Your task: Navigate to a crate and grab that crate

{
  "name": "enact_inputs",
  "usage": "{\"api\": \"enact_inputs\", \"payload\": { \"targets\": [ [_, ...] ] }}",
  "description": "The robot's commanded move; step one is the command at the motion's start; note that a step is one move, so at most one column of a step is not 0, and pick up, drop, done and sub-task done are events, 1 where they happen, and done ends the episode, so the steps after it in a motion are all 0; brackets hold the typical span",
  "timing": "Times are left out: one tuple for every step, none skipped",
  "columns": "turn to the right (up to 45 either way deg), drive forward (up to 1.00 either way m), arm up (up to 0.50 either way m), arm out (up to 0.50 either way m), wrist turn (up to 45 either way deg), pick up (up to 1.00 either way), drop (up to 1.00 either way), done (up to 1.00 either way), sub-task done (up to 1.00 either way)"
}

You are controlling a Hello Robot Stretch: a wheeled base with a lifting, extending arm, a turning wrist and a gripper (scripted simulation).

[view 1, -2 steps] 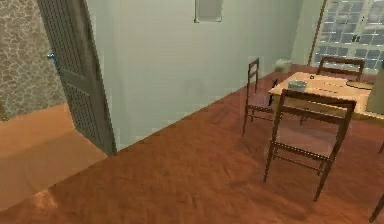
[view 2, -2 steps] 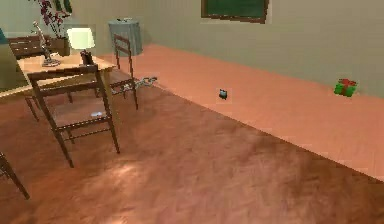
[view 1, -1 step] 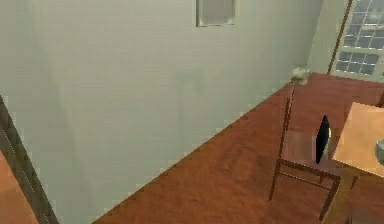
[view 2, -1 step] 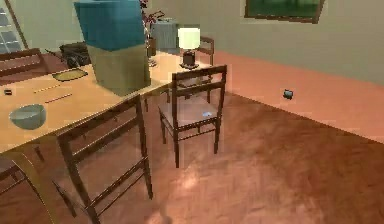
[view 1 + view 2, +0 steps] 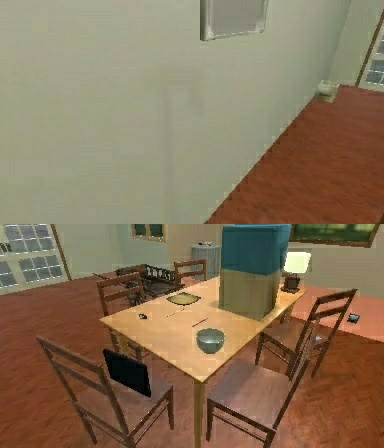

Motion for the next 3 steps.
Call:
{"api": "enact_inputs", "payload": {
  "targets": [
    [6.0,0.00,0.00,0.00,0.0,0.00,0.00,0.00,0.00],
    [0.0,0.30,0.00,0.00,0.0,0.00,0.00,0.00,0.00],
    [36.0,0.00,0.00,0.00,0.0,0.00,0.00,0.00,0.00]
  ]
}}
